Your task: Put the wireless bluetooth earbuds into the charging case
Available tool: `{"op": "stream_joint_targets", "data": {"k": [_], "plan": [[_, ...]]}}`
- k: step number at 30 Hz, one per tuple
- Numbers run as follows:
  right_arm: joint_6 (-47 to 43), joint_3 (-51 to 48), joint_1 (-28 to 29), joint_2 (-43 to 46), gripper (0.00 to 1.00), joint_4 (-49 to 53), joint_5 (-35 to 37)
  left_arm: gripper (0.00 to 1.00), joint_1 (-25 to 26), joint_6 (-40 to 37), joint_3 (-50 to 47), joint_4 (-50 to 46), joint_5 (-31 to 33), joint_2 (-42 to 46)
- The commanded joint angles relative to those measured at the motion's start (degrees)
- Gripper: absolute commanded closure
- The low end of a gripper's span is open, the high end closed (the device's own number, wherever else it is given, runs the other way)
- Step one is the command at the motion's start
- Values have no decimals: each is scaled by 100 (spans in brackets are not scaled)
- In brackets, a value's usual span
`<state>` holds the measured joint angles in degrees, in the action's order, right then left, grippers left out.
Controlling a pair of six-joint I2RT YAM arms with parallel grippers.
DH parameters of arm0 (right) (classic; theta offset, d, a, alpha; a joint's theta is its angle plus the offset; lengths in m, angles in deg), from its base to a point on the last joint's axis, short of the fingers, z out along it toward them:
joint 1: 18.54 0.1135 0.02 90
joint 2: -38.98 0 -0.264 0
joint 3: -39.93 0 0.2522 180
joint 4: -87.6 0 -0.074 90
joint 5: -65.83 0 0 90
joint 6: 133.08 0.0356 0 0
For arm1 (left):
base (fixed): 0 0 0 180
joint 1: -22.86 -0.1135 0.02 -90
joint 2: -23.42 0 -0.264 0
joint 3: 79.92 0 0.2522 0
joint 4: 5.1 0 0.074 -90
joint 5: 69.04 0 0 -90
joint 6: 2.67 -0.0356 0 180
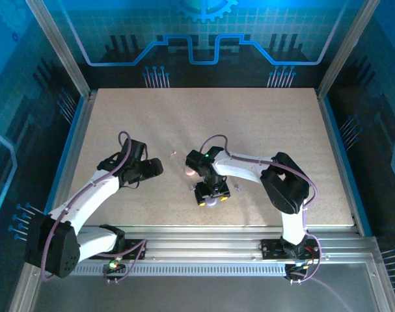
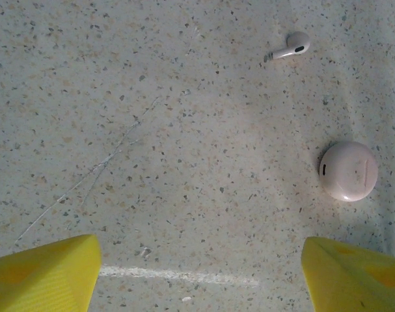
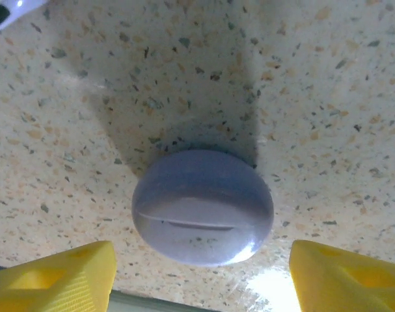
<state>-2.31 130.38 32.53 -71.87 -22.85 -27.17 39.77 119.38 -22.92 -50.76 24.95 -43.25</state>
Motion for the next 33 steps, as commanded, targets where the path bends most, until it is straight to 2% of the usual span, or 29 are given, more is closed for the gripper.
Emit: {"op": "stream_joint_targets", "data": {"k": [1,10,13,18,24,27,30,33], "plan": [[114,-57,84,-148,31,-137,96,19,75,117,166,-159,-94,84],[121,101,84,-323,39,-130,304,18,124,126,225,-167,-103,120],[114,85,79,-350,47,-147,357,18,144,126,237,-145,-108,95],[129,-11,79,-79,51,-197,615,21,203,96,184,-109,-133,106],[441,-710,-12,1297,52,-947,923,26,420,-341,-60,643,-390,597],[630,-1311,-217,2175,53,-1783,622,33,501,-769,-237,1280,-543,1014],[694,-1756,-451,2875,53,-2461,326,34,572,-1251,-508,1806,-623,1445],[779,-2042,-669,3296,52,-2846,64,34,603,-1799,-1005,2604,-1055,1808]]}}
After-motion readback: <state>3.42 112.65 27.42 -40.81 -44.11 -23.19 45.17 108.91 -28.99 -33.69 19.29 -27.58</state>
